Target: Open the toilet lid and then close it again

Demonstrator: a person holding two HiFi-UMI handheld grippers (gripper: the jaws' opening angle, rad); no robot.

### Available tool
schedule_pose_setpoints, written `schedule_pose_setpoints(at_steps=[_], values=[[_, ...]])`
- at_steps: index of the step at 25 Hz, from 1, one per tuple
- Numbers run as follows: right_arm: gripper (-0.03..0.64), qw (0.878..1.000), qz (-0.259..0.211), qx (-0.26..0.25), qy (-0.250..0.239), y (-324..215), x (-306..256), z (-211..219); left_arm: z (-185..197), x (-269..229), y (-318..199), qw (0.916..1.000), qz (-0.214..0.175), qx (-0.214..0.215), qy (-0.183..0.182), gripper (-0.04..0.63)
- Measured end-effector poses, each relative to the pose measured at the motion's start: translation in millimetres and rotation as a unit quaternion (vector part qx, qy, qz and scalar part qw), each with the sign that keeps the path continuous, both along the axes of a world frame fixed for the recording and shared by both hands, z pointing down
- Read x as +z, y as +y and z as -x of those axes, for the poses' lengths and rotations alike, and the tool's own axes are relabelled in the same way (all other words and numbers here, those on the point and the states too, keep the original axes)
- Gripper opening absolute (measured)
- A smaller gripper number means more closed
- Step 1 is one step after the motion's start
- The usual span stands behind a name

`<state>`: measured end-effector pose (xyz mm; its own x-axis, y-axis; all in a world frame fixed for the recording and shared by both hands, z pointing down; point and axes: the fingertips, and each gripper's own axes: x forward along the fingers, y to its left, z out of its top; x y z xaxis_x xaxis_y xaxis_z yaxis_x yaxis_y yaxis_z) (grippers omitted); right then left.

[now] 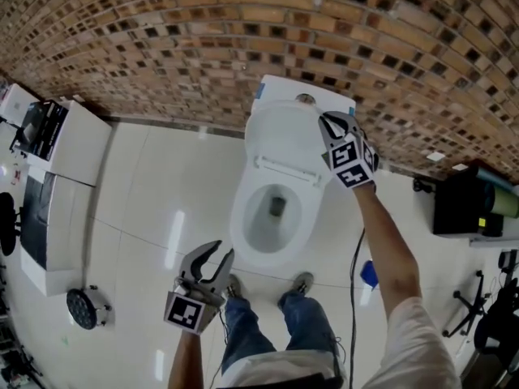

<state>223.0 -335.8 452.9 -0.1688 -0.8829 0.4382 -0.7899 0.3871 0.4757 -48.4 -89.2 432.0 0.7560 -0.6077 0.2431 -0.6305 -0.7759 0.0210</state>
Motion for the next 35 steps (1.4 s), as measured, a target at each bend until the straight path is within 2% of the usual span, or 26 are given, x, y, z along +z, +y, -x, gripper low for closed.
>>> schedule_pose_setpoints(at_steps=[5, 10, 13, 16, 20, 27, 30, 35], values=[[0.034, 0.999, -0.023, -0.003, -0.048, 33.8, -47.1, 11.8, 5.5, -30.2, -11.5, 0.9999, -0.007, 0.005, 0.015, 0.107], [0.034, 0.996, -0.044, -0.007, -0.082, 112.2, -116.9, 36.8, 11.2, -86.8, -20.9, 0.9975, -0.031, 0.02, 0.06, 0.107], [0.034, 0.991, -0.057, -0.001, -0.12, 166.6, -157.4, 56.4, 11.1, -122.7, -22.9, 0.9945, -0.053, 0.047, 0.077, 0.107], [0.034, 0.987, -0.062, 0.006, -0.148, 221.4, -180.7, 78.1, 5.8, -147.6, -11.2, 0.9901, -0.063, 0.096, 0.081, 0.107], [0.034, 0.981, -0.077, 0.014, -0.179, 275.9, -197.2, 108.3, -2.6, -169.5, 8.5, 0.981, -0.072, 0.159, 0.085, 0.107], [0.034, 0.965, -0.099, 0.009, -0.242, 335.6, -198.0, 163.4, -9.7, -186.2, 48.9, 0.9654, -0.074, 0.236, 0.083, 0.107], [0.034, 0.965, -0.095, 0.016, -0.246, 355.9, -189.1, 175.2, -9.7, -185.2, 64.0, 0.9606, -0.075, 0.256, 0.079, 0.107], [0.034, 0.968, -0.096, 0.021, -0.232, 368.7, -187.7, 179.5, -7.7, -184.2, 78.1, 0.9584, -0.064, 0.27, 0.067, 0.107]])
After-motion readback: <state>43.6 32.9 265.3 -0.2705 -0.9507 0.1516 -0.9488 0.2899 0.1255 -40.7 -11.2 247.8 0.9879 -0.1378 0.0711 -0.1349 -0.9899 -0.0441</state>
